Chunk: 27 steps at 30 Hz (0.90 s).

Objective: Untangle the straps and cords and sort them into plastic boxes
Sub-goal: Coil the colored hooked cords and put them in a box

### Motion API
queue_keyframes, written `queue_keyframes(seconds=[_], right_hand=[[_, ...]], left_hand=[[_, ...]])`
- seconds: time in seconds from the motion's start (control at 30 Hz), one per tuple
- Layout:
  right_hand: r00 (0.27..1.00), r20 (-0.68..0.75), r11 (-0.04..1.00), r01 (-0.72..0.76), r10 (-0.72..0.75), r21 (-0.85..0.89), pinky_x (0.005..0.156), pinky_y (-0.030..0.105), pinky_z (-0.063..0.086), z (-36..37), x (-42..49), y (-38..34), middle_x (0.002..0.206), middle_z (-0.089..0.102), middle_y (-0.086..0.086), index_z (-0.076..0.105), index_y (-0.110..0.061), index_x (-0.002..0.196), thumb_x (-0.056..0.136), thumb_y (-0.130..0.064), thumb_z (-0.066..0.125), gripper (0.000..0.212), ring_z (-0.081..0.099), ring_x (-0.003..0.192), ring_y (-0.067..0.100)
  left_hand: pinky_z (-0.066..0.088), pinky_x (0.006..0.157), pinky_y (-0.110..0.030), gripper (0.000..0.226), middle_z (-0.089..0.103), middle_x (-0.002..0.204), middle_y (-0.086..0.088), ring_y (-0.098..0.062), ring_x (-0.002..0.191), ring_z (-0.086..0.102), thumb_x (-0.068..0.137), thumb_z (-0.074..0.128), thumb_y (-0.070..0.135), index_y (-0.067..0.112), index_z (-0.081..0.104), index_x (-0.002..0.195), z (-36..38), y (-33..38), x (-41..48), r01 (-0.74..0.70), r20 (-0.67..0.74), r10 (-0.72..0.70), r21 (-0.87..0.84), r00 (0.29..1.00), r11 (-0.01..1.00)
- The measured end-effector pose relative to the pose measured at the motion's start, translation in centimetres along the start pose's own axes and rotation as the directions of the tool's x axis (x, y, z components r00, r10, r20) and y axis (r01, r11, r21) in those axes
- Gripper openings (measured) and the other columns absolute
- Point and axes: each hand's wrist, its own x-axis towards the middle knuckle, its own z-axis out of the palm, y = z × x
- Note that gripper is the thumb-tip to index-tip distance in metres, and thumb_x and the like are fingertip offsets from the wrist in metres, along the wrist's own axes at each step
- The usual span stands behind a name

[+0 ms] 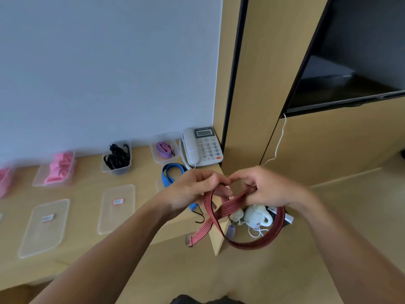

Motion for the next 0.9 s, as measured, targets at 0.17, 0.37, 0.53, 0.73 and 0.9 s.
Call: queue_keyframes(seconds=[0.17, 0.37, 0.53, 0.73, 0.9], right_hand=[[0.915, 0.395, 0.997, -0.079, 0.077, -0.009, 0.080, 0.039, 0.060, 0.6, 0.0, 2.0, 0.112, 0.067, -0.003, 0.043, -0.061, 0.125, 0.068, -0.021, 0.090, 0.084, 0.071, 0.095, 0.018], [0.947, 0.319, 0.890, -0.164, 0.022, 0.426, 0.096, 0.043, 0.054, 3.2, 0.5, 3.5, 0.121, 0.071, 0.008, 0.047, -0.037, 0.139, 0.076, -0.062, 0.075, 0.074, 0.063, 0.118, 0.026], [0.993, 0.076, 0.650, -0.119, 0.094, 0.751, 0.101, 0.065, 0.046, 4.3, 1.1, 4.2, 0.107, 0.071, 0.022, 0.073, -0.016, 0.093, 0.102, -0.047, 0.051, 0.039, 0.064, 0.112, 0.044], [0.985, 0.132, 0.651, -0.030, -0.110, 0.759, 0.100, 0.066, 0.044, 3.4, 1.0, 4.6, 0.109, 0.062, 0.026, 0.069, -0.011, 0.091, 0.105, -0.042, 0.038, 0.045, 0.052, 0.113, 0.058], [0.947, 0.271, 0.758, -0.048, -0.172, 0.650, 0.100, 0.051, 0.044, 2.4, 1.2, 5.7, 0.106, 0.067, 0.014, 0.066, -0.006, 0.105, 0.095, -0.025, 0.059, 0.023, 0.060, 0.104, 0.032]], left_hand=[[0.051, 0.052, -0.025, 0.017, 0.076, 0.086, -0.014, -0.020, 0.070, 0.070, 0.094, 0.064, 0.021, 0.008, 0.073, 0.101, 0.7, -0.1, -0.2, 0.013, -0.089, -0.026, -0.148, 0.996, 0.989], [0.036, 0.040, -0.022, 0.012, 0.070, 0.077, -0.011, -0.014, 0.049, 0.053, 0.094, 0.061, 0.012, 0.012, 0.073, 0.091, 2.1, 0.1, -0.2, -0.067, -0.063, 0.052, -0.260, 0.997, 0.963], [0.040, 0.041, -0.020, 0.015, 0.072, 0.077, -0.013, -0.015, 0.047, 0.057, 0.096, 0.060, 0.011, 0.013, 0.074, 0.092, 3.5, 0.6, 0.3, -0.056, 0.036, 0.066, -0.235, 0.997, 0.970], [0.042, 0.041, -0.021, 0.012, 0.071, 0.073, -0.011, -0.017, 0.048, 0.059, 0.094, 0.062, 0.011, 0.010, 0.073, 0.094, 3.6, 0.6, 0.9, -0.032, -0.003, 0.032, -0.262, 0.999, 0.964], [0.038, 0.040, -0.023, 0.016, 0.062, 0.058, -0.009, -0.017, 0.039, 0.050, 0.086, 0.063, 0.010, 0.013, 0.075, 0.095, 2.5, 0.7, 1.1, -0.029, -0.137, -0.009, -0.270, 0.991, 0.963]])
